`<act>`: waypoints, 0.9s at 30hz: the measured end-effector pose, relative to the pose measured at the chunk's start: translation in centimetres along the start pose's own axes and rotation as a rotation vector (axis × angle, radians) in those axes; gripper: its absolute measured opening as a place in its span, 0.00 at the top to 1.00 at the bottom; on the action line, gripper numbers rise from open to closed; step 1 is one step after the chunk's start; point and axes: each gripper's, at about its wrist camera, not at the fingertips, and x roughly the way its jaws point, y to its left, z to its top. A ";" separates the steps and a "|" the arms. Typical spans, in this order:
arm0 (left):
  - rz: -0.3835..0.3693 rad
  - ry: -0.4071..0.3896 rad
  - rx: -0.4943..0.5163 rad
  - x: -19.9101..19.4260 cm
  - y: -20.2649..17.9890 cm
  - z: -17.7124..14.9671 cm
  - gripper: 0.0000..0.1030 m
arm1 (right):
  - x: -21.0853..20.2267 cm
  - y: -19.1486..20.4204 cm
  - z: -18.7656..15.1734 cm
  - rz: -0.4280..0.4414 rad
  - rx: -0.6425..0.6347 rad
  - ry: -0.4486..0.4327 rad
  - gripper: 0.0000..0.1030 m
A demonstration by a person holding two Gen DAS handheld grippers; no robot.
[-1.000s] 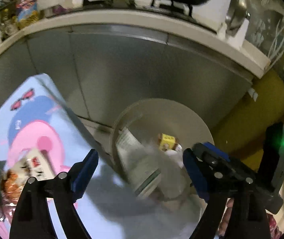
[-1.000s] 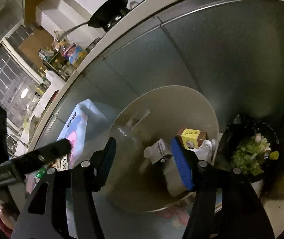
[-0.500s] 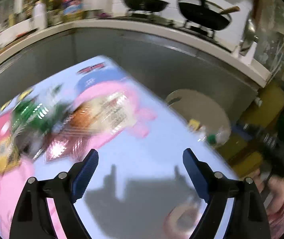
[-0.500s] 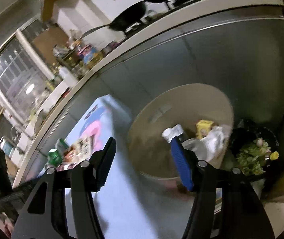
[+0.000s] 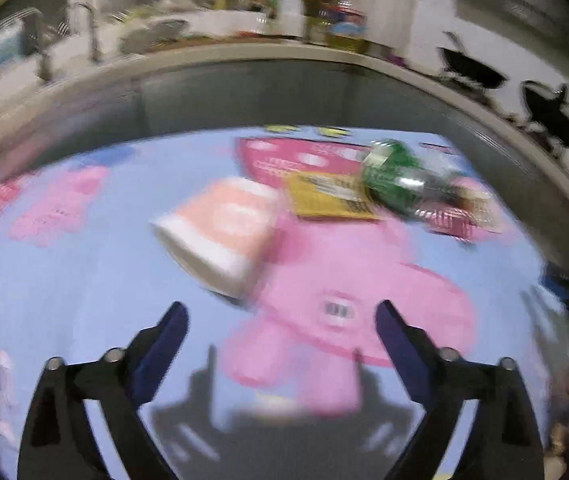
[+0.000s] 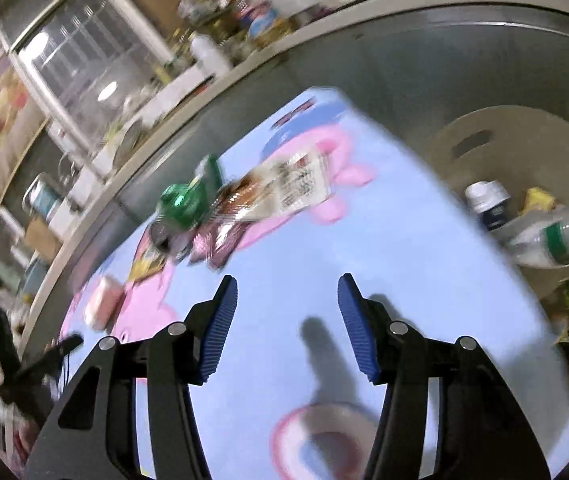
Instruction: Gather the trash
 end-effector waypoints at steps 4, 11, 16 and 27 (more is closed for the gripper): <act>0.028 0.014 0.048 2.4 1.9 2.0 0.03 | 3.2 5.0 -0.6 0.093 -0.070 0.121 0.55; -0.019 -0.014 0.055 5.1 3.0 4.7 0.03 | 9.1 16.3 0.4 0.156 -0.360 0.251 0.59; -0.038 0.045 0.146 8.1 2.6 5.6 0.03 | 16.1 23.6 1.9 0.147 -0.507 0.306 0.59; -0.172 0.069 0.057 7.7 3.8 3.5 0.16 | 27.5 27.3 5.1 -0.025 -0.596 0.437 0.57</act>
